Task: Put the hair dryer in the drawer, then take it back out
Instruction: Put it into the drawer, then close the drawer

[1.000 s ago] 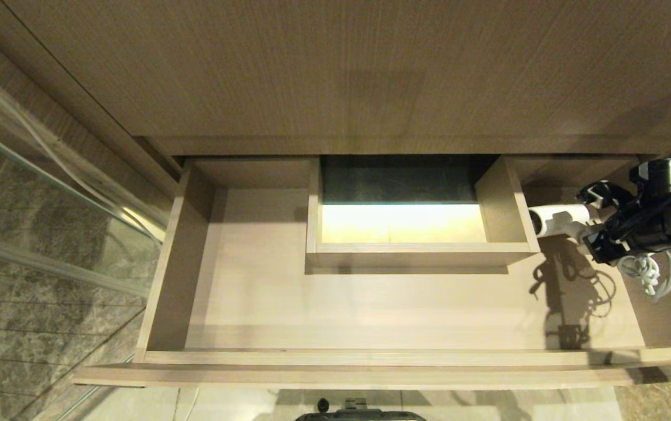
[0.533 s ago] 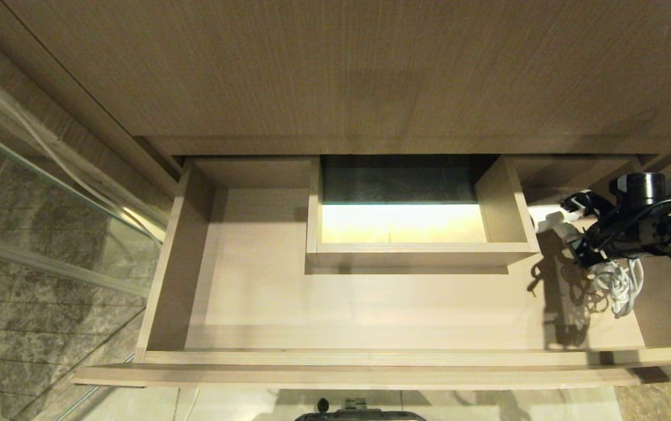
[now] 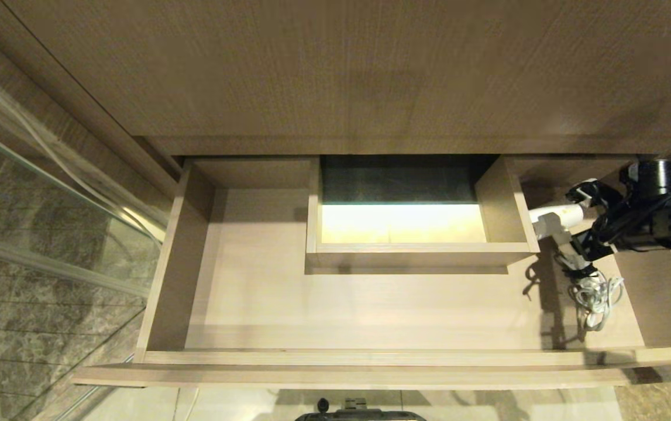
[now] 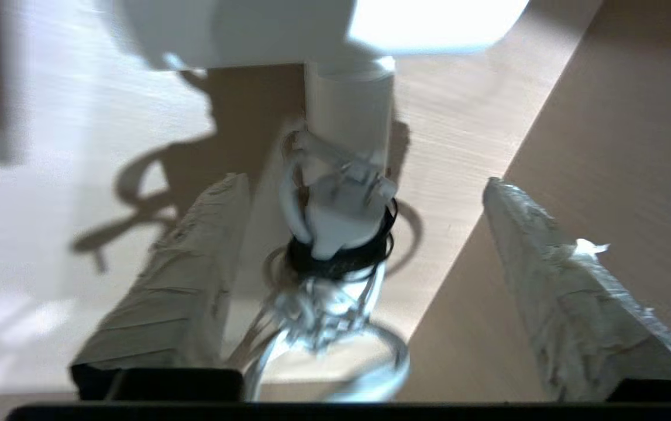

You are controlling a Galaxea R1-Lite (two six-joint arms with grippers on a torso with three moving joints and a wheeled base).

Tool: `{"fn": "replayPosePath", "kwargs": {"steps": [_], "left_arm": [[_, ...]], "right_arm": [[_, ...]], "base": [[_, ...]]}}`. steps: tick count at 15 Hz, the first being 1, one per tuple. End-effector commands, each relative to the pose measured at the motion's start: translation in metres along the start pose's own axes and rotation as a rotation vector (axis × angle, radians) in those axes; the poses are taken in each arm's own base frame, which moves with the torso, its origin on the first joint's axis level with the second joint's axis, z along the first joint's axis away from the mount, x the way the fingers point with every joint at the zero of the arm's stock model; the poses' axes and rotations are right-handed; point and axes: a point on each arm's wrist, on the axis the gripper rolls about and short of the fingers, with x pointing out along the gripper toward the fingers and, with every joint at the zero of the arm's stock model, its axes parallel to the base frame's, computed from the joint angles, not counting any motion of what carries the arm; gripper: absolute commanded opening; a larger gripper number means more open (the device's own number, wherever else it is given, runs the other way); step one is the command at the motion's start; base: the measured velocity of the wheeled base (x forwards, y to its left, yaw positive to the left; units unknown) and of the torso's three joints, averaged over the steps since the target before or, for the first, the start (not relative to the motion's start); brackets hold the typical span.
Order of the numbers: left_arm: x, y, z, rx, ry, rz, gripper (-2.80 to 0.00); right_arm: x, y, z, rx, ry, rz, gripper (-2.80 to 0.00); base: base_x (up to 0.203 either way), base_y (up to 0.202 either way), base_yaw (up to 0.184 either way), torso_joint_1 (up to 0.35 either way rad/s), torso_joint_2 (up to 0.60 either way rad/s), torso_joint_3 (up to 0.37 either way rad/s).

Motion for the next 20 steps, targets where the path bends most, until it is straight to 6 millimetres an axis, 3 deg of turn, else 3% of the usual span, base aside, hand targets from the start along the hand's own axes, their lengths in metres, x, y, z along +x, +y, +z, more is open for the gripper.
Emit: {"fn": "replayPosePath", "kwargs": {"steps": [1, 3, 4, 7, 10, 15, 20], "left_arm": [[0.000, 0.000, 0.000, 0.000, 0.000, 0.001, -2.80], [0.000, 0.000, 0.000, 0.000, 0.000, 0.000, -2.80], [0.000, 0.000, 0.000, 0.000, 0.000, -0.001, -2.80], [0.000, 0.000, 0.000, 0.000, 0.000, -0.001, -2.80], [0.000, 0.000, 0.000, 0.000, 0.000, 0.001, -2.80], [0.000, 0.000, 0.000, 0.000, 0.001, 0.001, -2.80], [0.000, 0.000, 0.000, 0.000, 0.000, -0.001, -2.80]], "right_arm": [[-0.051, -0.008, 0.013, -0.017, -0.062, -0.029, 0.00], [-0.088, -0.009, 0.012, -0.046, -0.088, -0.042, 0.00], [-0.110, -0.011, 0.011, -0.062, -0.107, -0.055, -2.80], [-0.165, -0.008, -0.009, -0.100, -0.084, -0.063, -2.80], [-0.207, -0.001, -0.032, -0.097, -0.070, -0.076, -2.80], [-0.240, 0.011, -0.088, -0.011, 0.106, -0.120, -2.80], [-0.226, 0.035, -0.133, 0.072, 0.288, -0.048, -2.80]], "base": [[0.000, 0.000, 0.000, 0.000, 0.00, 0.000], [0.000, 0.000, 0.000, 0.000, 0.00, 0.000], [0.000, 0.000, 0.000, 0.000, 0.00, 0.000], [0.000, 0.000, 0.000, 0.000, 0.00, 0.000], [0.000, 0.000, 0.000, 0.000, 0.00, 0.000], [0.000, 0.000, 0.000, 0.000, 0.00, 0.000], [0.000, 0.000, 0.000, 0.000, 0.00, 0.000]]}}
